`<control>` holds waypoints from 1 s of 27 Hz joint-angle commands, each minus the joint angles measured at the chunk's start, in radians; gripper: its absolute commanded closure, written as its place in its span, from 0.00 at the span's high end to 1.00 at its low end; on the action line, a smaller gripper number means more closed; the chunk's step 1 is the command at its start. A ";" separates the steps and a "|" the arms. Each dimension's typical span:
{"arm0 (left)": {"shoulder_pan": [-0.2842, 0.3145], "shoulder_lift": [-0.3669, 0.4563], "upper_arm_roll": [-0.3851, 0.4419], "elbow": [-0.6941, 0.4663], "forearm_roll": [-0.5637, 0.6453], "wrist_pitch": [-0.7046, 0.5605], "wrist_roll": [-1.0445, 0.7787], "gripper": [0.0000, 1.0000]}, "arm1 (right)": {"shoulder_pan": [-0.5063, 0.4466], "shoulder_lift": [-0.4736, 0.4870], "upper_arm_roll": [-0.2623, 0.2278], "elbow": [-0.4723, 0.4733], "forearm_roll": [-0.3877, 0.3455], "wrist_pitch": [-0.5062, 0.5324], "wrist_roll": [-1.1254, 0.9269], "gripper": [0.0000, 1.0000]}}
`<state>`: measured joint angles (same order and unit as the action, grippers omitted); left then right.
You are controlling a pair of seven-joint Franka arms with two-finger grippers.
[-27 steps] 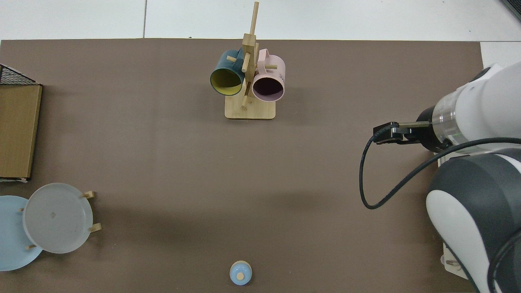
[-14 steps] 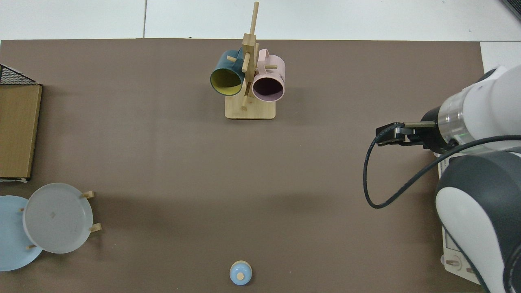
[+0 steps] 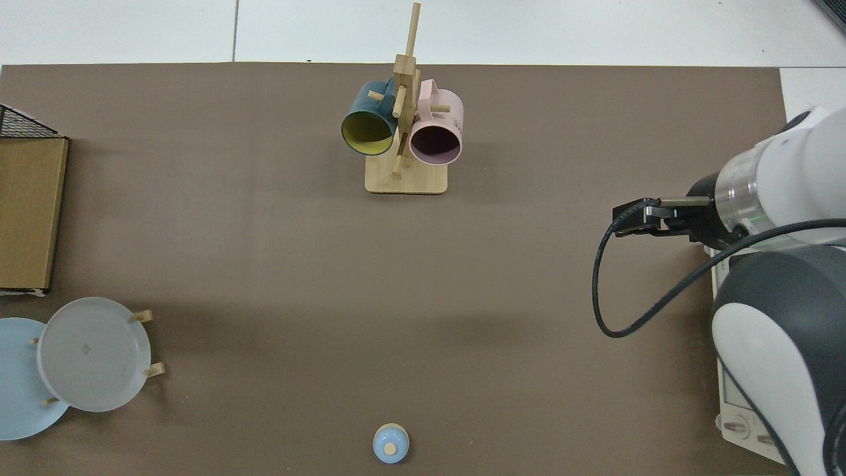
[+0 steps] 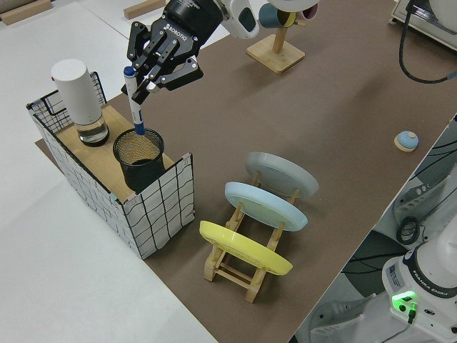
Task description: Put markers into pen holder
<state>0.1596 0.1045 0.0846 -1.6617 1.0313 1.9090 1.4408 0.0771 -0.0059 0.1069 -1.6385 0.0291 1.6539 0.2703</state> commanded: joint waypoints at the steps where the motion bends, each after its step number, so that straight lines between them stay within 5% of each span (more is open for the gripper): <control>1: 0.018 0.046 -0.008 0.039 -0.020 0.007 0.029 0.00 | -0.023 -0.011 0.010 -0.004 0.020 0.003 0.012 1.00; 27: 0.044 0.060 -0.011 -0.001 -0.039 0.008 0.020 0.00 | -0.023 -0.011 0.010 -0.004 0.020 0.003 0.012 1.00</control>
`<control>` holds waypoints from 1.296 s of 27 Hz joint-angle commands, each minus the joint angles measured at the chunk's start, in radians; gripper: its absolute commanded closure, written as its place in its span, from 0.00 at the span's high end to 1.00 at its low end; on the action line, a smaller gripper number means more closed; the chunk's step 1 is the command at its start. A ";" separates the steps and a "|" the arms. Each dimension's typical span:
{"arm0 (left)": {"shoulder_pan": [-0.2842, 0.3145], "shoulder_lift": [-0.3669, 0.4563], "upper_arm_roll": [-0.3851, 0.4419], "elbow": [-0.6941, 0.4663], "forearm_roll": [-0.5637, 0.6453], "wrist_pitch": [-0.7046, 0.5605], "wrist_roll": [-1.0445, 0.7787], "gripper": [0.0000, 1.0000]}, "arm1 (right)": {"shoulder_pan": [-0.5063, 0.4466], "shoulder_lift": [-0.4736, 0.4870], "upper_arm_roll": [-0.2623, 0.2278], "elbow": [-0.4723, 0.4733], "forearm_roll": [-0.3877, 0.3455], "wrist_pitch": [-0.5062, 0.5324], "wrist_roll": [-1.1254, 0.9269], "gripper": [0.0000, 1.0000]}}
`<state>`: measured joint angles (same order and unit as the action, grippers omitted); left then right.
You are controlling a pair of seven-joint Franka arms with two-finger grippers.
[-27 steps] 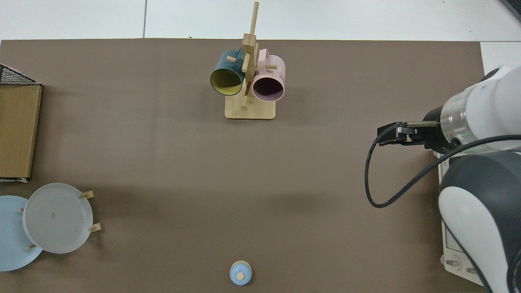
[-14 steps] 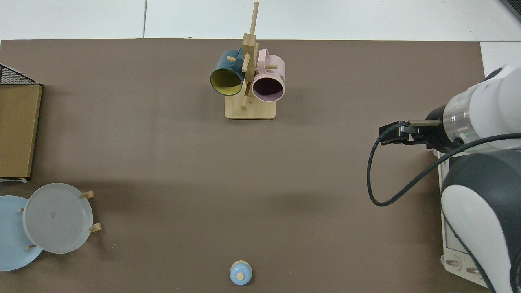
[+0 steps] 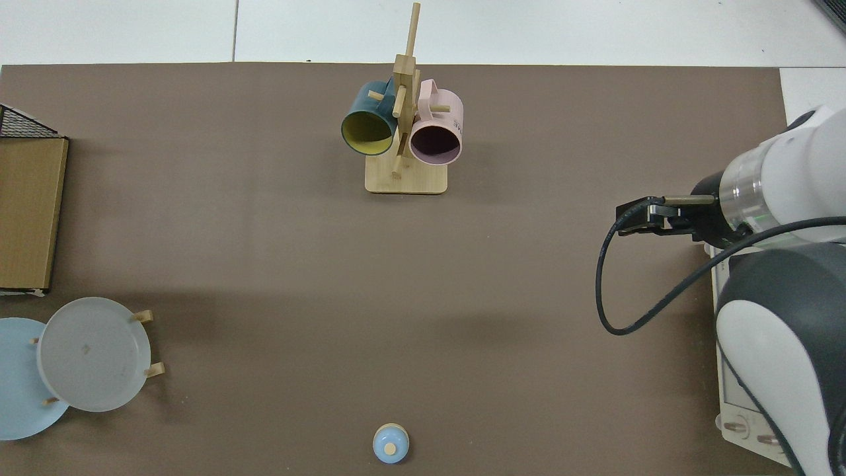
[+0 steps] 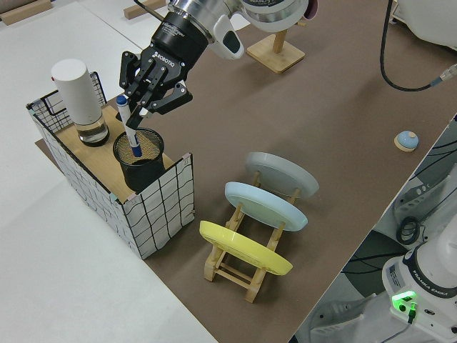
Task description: Put markers into pen holder
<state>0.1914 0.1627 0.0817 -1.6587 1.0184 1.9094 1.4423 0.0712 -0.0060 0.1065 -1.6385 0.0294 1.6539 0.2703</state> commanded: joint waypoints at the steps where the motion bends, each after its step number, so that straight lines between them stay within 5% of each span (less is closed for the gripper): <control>1: 0.013 0.001 -0.008 -0.006 -0.026 0.008 0.018 0.00 | -0.018 -0.011 0.010 -0.004 0.020 0.003 0.012 1.00; 35: 0.016 -0.023 -0.008 -0.092 -0.101 0.010 0.004 0.00 | -0.016 -0.011 0.010 -0.004 0.020 0.003 0.012 1.00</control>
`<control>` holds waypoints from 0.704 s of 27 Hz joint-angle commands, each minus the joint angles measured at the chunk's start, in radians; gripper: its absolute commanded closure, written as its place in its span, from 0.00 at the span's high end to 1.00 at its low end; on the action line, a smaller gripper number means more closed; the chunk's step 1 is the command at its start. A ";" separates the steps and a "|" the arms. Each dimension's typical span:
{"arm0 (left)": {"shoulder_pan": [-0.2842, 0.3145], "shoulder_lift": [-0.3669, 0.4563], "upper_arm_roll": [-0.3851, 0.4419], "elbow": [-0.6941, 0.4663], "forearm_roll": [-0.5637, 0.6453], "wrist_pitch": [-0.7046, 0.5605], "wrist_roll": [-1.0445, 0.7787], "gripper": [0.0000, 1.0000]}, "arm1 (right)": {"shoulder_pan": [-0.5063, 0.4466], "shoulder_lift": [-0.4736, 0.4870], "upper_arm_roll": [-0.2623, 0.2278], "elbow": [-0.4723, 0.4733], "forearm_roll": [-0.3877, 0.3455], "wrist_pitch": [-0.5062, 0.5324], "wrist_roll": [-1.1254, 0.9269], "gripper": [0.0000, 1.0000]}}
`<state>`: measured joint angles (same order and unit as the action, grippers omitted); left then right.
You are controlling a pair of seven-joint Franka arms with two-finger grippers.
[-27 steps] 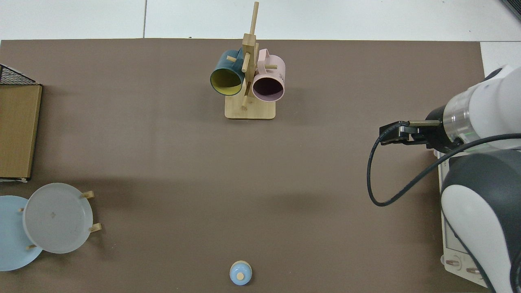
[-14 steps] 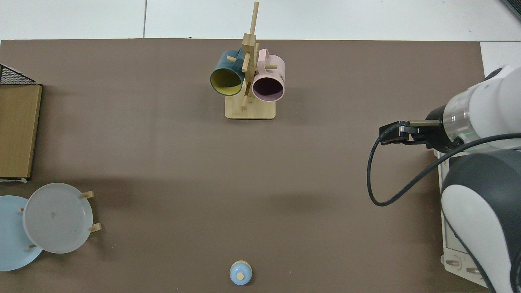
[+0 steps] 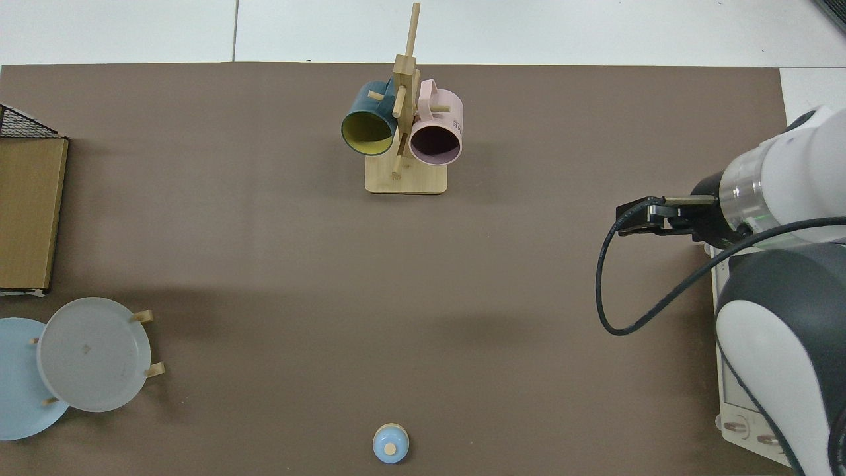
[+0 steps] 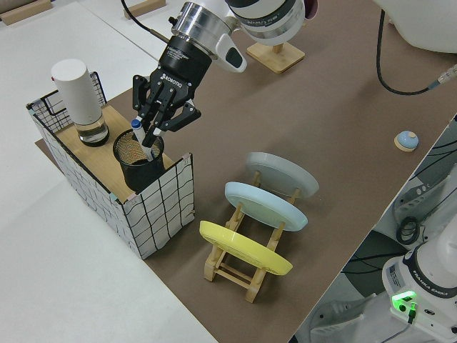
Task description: Put markers into pen holder
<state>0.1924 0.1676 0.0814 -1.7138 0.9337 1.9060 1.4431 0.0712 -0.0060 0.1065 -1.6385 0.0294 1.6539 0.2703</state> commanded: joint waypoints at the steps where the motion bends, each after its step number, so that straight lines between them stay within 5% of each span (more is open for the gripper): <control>1: 0.013 -0.028 -0.008 -0.038 -0.016 0.013 0.003 0.00 | -0.016 -0.011 0.010 -0.004 0.020 0.003 0.010 1.00; 19: 0.019 -0.028 -0.008 -0.058 -0.019 0.030 0.007 0.00 | -0.016 -0.011 0.010 -0.004 0.020 0.003 0.012 1.00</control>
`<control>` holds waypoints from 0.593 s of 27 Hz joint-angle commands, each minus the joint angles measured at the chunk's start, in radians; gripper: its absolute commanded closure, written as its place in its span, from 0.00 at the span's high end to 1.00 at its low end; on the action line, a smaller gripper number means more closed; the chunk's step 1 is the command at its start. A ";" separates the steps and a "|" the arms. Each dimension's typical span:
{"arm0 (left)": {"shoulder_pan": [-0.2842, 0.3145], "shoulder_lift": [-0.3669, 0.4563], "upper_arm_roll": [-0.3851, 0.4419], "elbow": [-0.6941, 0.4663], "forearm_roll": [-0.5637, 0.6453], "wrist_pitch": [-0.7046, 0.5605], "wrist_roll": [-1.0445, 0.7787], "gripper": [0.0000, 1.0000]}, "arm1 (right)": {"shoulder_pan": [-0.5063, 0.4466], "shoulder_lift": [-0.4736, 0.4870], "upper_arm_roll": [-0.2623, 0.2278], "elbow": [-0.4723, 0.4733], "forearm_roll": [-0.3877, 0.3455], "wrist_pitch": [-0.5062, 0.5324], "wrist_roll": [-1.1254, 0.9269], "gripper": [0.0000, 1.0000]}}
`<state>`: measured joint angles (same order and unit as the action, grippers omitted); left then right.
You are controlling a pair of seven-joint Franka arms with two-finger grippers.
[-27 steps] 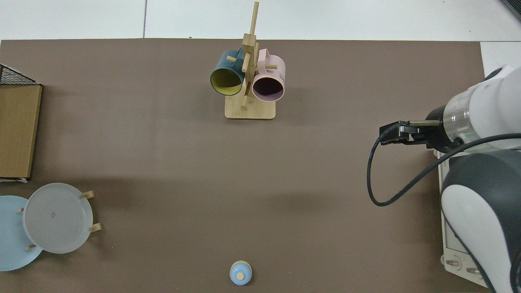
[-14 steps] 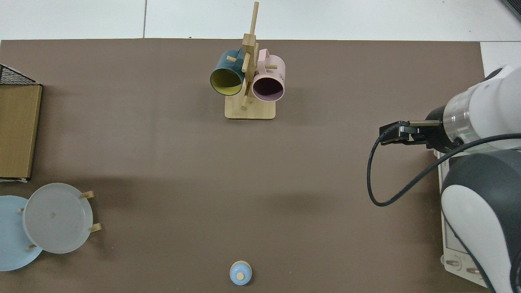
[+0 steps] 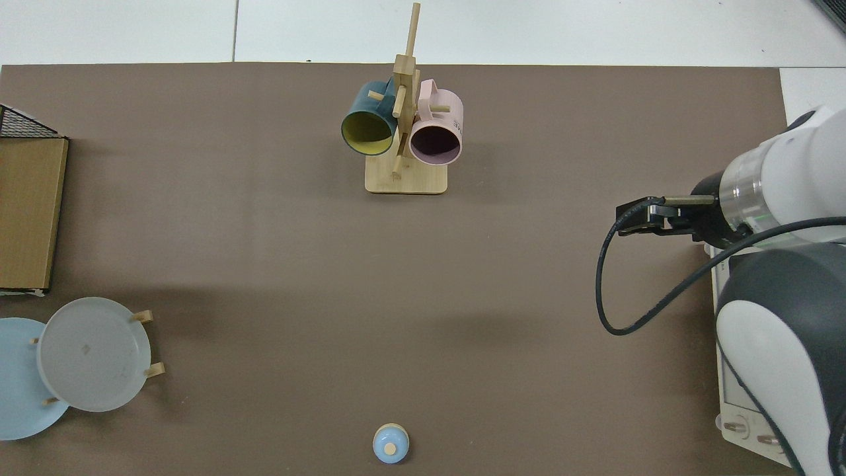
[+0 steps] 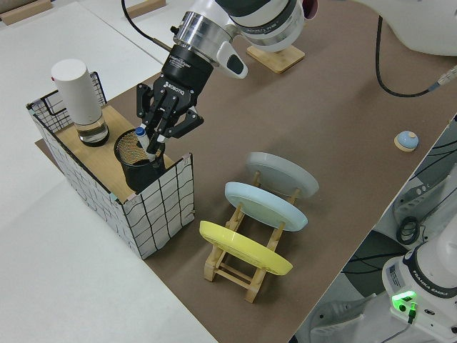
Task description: Put markers into pen holder
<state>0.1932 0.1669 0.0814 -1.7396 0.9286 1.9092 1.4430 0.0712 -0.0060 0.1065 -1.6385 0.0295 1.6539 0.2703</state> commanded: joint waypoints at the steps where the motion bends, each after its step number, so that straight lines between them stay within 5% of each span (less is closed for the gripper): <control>1: 0.018 -0.027 -0.008 -0.032 -0.014 0.027 0.007 0.00 | -0.016 -0.011 0.010 -0.004 0.020 0.003 0.010 1.00; 8: 0.018 -0.026 -0.006 -0.032 -0.014 0.034 0.013 0.00 | -0.017 -0.011 0.010 -0.004 0.020 0.003 0.012 1.00; 11: 0.018 -0.026 -0.006 -0.032 -0.014 0.034 0.016 0.09 | -0.016 -0.011 0.010 -0.004 0.020 0.003 0.012 1.00; 13: 0.018 -0.026 -0.006 -0.032 -0.016 0.034 0.014 0.25 | -0.016 -0.011 0.010 -0.004 0.020 0.003 0.012 1.00; 14: 0.018 -0.026 -0.006 -0.032 -0.016 0.034 0.014 0.44 | -0.016 -0.011 0.010 -0.004 0.020 0.003 0.012 1.00; 16: 0.018 -0.026 -0.006 -0.032 -0.016 0.034 0.014 0.58 | -0.016 -0.011 0.010 -0.004 0.020 0.003 0.012 1.00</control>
<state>0.1966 0.1669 0.0813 -1.7443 0.9280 1.9160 1.4431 0.0712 -0.0060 0.1065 -1.6385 0.0295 1.6539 0.2703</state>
